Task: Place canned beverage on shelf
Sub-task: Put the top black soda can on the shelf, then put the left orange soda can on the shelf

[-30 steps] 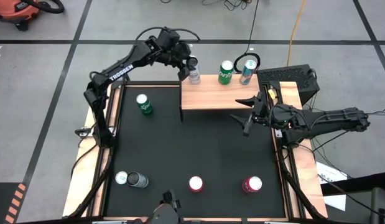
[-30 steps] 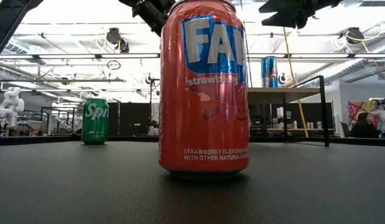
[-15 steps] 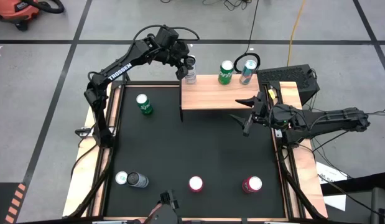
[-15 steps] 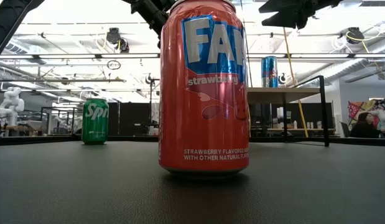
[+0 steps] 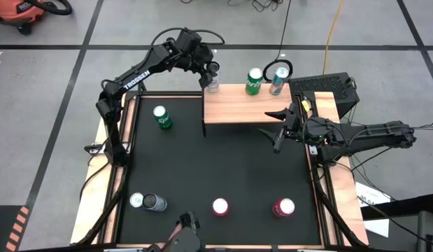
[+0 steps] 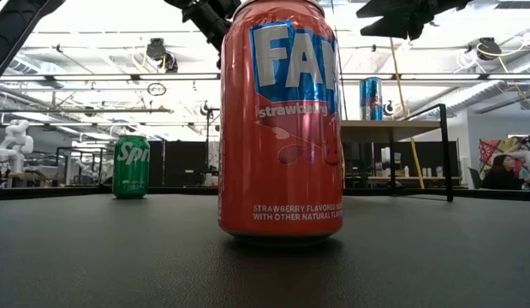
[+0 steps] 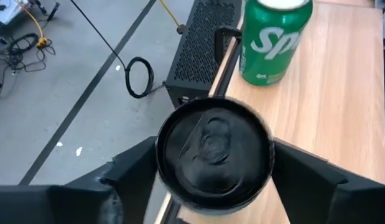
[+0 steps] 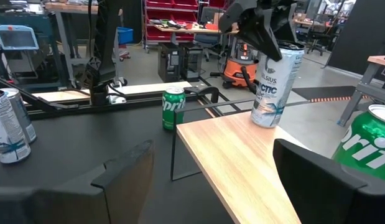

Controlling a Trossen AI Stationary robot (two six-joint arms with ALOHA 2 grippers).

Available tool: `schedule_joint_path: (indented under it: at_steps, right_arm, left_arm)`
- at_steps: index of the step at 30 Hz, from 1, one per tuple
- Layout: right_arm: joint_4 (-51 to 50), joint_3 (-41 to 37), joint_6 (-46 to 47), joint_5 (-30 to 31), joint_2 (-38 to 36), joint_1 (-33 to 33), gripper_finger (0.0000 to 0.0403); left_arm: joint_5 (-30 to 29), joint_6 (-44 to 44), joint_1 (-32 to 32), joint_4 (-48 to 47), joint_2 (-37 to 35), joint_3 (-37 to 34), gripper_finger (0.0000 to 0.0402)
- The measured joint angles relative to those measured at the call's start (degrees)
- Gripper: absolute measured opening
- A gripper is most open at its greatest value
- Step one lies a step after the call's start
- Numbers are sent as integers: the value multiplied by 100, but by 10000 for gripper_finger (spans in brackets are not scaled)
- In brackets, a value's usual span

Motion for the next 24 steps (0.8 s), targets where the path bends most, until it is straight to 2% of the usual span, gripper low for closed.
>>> schedule_joint_path:
  at_steps: [6, 9, 14, 20, 24]
  right_arm:
    - [-71, 0, 0, 0, 0, -1, 313]
    - [-72, 0, 0, 0, 0, 0, 313]
    - [-81, 0, 0, 0, 0, -1, 313]
    - [-111, 0, 40, 0, 0, -1, 313]
    - [-126, 0, 69, 0, 0, 1, 313]
  left_arm:
    - [-5, 2, -1, -19, -9, 13, 372]
    - [-217, 9, -1, -40, -78, 13, 395]
    - [-693, 48, -1, -212, -384, 11, 393]
    - [-979, -3, -26, -663, -942, 11, 393]
    - [-1016, -760, -146, -848, -1232, -95, 393]
